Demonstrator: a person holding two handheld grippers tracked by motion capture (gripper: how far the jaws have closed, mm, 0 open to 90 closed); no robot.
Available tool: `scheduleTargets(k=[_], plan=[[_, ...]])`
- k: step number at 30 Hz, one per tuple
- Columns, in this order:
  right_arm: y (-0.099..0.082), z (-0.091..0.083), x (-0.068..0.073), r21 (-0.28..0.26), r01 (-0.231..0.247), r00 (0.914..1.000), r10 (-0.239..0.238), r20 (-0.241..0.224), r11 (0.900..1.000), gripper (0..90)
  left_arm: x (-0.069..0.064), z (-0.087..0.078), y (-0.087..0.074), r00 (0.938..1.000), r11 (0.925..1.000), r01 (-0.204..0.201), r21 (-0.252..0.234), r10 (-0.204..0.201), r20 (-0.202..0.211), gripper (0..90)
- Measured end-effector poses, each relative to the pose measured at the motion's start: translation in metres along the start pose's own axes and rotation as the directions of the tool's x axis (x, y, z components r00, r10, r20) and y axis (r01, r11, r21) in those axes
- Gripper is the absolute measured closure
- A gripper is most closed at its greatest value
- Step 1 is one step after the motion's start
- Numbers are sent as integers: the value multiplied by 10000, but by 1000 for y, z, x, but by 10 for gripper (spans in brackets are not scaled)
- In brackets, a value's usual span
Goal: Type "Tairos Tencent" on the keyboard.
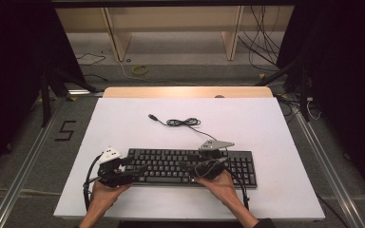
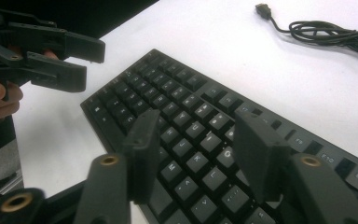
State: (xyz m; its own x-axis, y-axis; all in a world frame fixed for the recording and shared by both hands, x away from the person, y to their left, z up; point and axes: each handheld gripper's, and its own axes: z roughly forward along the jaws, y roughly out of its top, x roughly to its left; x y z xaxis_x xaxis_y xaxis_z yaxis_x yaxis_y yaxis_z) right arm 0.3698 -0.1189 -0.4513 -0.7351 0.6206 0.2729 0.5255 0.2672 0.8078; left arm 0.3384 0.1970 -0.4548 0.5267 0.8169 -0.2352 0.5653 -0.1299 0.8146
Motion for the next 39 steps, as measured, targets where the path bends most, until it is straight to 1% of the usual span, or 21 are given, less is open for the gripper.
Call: scheduleTargets(k=[7,14,19,20,26,31,32,34,39], plan=[[-5,-8,-2,-129,-22,10000,22,-5,9999,468,1,4,3,10000,10000,-63,34,63,1,301],[-10,-14,-2,-183,22,10000,-22,-7,9998,444,3,9,6,9998,9998,-178,133,178,29,382],[-13,-16,-2,-165,56,10000,-56,5,9998,433,1,14,9,9993,9991,-353,247,350,114,478],[-13,-16,-1,-151,63,10000,-63,28,9999,430,1,15,10,9994,9991,-338,263,335,104,501],[-15,-19,0,-211,130,9999,-130,32,9997,416,-1,22,13,9985,9970,-505,582,492,236,638],[-17,-21,0,-194,152,9999,-151,51,9997,412,-2,27,15,9976,9939,-652,892,627,308,729],[-18,-21,0,-196,165,9998,-163,64,9997,412,-2,28,15,9977,9936,-630,940,602,319,748],[-18,-21,1,-179,165,9998,-164,74,9997,411,-2,30,16,9970,9912,-734,1101,702,327,787],[-19,-22,2,-189,214,9998,-213,61,9996,407,-4,36,17,9962,9870,-853,1361,823,270,850]])
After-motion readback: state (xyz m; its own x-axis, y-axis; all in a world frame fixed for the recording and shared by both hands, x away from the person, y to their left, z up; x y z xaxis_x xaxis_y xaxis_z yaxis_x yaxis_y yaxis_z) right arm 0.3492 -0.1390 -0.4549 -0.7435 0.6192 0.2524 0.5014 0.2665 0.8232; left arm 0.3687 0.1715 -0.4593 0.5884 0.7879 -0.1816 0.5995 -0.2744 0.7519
